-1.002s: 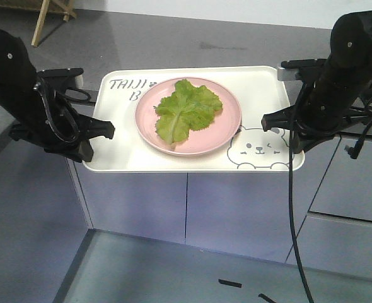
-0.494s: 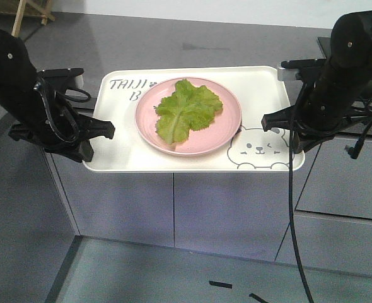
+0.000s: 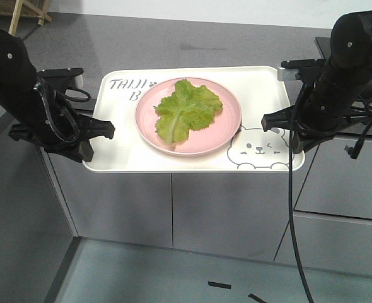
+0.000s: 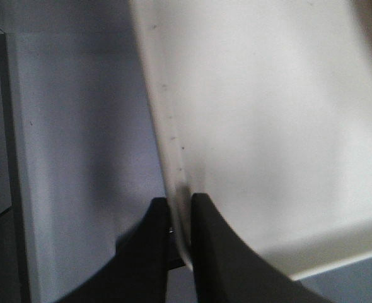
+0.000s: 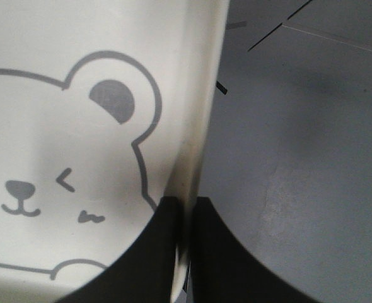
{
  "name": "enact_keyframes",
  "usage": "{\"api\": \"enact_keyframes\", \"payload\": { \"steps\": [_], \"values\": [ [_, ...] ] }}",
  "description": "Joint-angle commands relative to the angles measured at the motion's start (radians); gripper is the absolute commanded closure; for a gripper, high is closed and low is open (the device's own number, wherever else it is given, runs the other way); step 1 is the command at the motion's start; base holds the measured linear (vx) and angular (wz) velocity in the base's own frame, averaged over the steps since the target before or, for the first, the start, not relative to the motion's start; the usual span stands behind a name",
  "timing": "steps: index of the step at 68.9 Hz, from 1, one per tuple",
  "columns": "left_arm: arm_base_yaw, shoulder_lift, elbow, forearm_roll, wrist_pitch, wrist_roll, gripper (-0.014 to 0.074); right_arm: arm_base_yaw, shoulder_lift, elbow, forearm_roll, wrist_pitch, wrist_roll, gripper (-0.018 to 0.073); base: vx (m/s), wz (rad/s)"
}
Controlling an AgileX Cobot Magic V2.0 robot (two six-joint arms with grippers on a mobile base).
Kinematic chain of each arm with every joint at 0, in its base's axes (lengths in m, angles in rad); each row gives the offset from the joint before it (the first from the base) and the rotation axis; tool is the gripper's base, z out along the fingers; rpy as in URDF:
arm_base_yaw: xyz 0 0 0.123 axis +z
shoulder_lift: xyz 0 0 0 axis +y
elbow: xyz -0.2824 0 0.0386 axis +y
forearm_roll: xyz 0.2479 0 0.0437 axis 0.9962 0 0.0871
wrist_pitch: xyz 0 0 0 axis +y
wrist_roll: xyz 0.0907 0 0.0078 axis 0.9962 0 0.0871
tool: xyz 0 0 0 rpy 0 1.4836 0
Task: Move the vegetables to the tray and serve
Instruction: 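Keep both grippers clamped on the tray edges while driving across the room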
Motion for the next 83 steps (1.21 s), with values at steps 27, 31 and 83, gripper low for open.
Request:
{"api": "enact_keyframes", "payload": {
  "steps": [27,31,83],
  "values": [
    [-0.018,-0.063,-0.039,-0.074,-0.048,0.027,0.0603,0.006,-0.059,-0.027,0.025,-0.052,-0.026,0.0568,0.01,0.00],
    [-0.018,-0.063,-0.039,-0.074,-0.048,0.027,0.0603,0.006,-0.059,-0.027,0.025,-0.052,-0.026,0.0568,0.01,-0.01],
    [-0.018,-0.063,-0.039,-0.074,-0.048,0.027,0.0603,0.006,-0.059,-0.027,0.025,-0.052,-0.026,0.0568,0.03,-0.02]
  ]
}}
